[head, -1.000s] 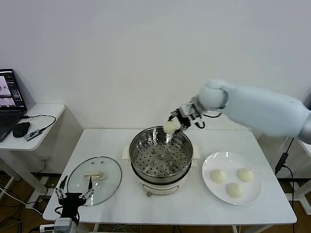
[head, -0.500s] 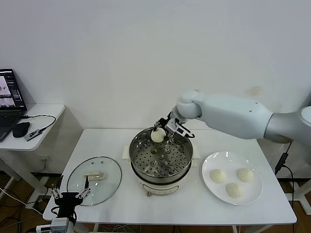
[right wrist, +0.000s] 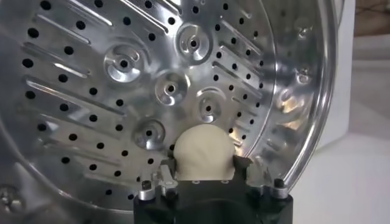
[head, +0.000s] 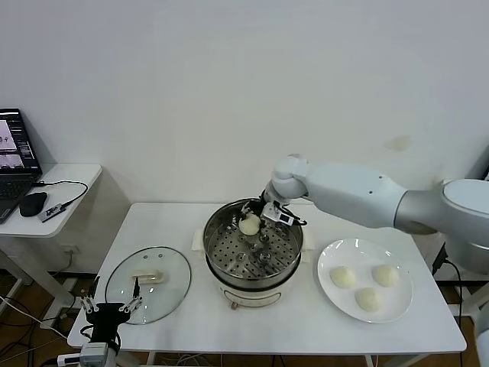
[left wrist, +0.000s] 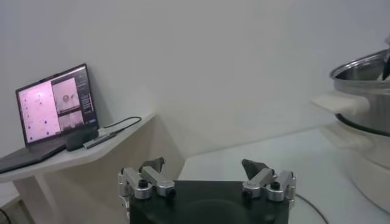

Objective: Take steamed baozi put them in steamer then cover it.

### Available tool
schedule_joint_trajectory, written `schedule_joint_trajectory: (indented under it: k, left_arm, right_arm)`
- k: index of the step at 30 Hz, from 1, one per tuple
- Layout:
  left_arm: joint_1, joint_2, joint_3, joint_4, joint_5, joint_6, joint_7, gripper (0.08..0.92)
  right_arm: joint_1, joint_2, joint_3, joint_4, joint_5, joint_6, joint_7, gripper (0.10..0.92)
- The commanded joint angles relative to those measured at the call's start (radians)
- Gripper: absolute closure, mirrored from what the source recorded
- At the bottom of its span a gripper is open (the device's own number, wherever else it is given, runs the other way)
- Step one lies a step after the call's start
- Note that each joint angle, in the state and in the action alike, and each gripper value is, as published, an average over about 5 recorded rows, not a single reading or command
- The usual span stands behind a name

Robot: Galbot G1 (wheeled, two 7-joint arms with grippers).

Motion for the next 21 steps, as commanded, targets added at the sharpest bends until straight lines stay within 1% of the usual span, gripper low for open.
schedule_joint_trajectory:
  k: [1, 3, 5, 8, 11, 17, 21]
  left_arm:
    - [0.002, -0.001, 0.0, -0.001, 0.001, 0.001, 0.0, 0.177]
    - [0.002, -0.002, 0.0, -0.003, 0.001, 0.001, 0.0, 0.177]
    - [0.002, -0.002, 0.0, -0.004, 0.001, 0.001, 0.0, 0.177]
    - [0.003, -0.001, 0.001, -0.008, -0.001, 0.0, 0.002, 0.177]
    - [0.005, 0.001, 0.0, -0.015, -0.003, 0.001, 0.019, 0.177]
    - [0.007, 0.007, -0.002, -0.034, 0.0, 0.013, 0.084, 0.177]
    - [0.005, 0.017, -0.004, -0.039, 0.0, 0.016, 0.1, 0.177]
  right_arm:
    - [0.022, 0.004, -0.003, -0.007, -0.012, 0.032, 0.007, 0.29]
    - [0.072, -0.01, -0.017, 0.014, 0.04, 0.015, -0.014, 0.242]
    - [0.131, -0.031, -0.04, 0.049, 0.131, -0.027, -0.051, 0.217]
    - [0.218, -0.091, -0.078, 0.145, 0.309, -0.154, -0.127, 0.204]
    - [0.294, -0.172, -0.104, 0.261, 0.44, -0.305, -0.187, 0.203]
    - [0.378, -0.362, -0.123, 0.454, 0.555, -0.615, -0.219, 0.203]
    - [0.381, -0.532, -0.123, 0.537, 0.594, -0.755, -0.22, 0.203]
